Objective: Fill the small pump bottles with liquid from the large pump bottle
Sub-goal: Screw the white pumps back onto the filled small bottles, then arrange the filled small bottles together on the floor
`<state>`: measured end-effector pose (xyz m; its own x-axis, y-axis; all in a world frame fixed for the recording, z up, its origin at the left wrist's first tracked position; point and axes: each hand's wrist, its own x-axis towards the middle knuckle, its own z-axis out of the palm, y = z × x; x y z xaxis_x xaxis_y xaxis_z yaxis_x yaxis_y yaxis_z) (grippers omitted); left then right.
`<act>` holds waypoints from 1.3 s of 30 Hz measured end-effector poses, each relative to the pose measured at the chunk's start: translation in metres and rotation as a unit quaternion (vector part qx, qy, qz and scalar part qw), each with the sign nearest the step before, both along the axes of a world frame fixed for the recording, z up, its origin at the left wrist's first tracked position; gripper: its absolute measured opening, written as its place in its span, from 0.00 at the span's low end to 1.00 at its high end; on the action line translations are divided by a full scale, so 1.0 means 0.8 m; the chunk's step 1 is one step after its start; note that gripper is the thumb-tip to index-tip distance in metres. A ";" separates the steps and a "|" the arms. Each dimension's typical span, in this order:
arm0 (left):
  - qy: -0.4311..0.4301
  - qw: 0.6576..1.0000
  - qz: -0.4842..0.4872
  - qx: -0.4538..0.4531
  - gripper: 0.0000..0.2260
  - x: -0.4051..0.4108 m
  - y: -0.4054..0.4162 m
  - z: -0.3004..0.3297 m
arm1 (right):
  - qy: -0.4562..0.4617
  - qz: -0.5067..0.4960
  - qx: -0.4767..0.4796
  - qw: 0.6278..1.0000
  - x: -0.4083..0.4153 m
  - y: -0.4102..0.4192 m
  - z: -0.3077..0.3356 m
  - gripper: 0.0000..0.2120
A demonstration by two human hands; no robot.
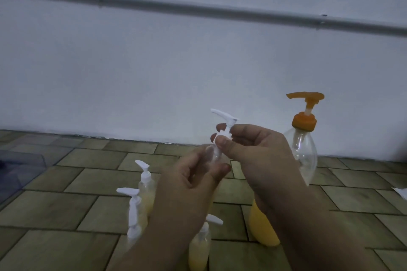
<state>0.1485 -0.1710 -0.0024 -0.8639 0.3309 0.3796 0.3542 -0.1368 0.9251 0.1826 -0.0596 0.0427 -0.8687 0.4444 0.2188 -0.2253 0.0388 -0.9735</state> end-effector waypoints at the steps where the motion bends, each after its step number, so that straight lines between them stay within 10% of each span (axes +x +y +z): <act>1: 0.017 1.000 0.012 -0.009 0.18 -0.001 0.002 -0.003 | 0.002 -0.011 0.011 1.000 0.000 -0.001 -0.002 0.07; 8: 0.021 0.999 -0.007 -0.027 0.25 -0.008 -0.024 -0.008 | 0.039 -0.037 0.125 0.991 0.023 0.013 -0.002 0.07; 18: 0.004 0.985 0.156 0.072 0.05 -0.042 -0.125 -0.073 | -0.039 -0.161 0.143 0.976 0.014 0.046 -0.078 0.08; 24: -0.037 0.972 0.230 0.018 0.22 -0.067 -0.160 -0.143 | -0.113 -0.134 0.162 0.971 0.007 0.043 -0.135 0.08; 39: -0.112 0.971 0.196 -0.077 0.10 -0.058 -0.171 -0.221 | -0.180 -0.059 0.109 0.976 0.007 0.040 -0.210 0.12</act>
<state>0.1019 -0.3082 -0.1789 -0.9902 -0.0014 0.1394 0.1384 0.1130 0.9839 0.1879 -0.0273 -0.1249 -0.8525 0.5227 0.0088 0.1485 0.2583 -0.9546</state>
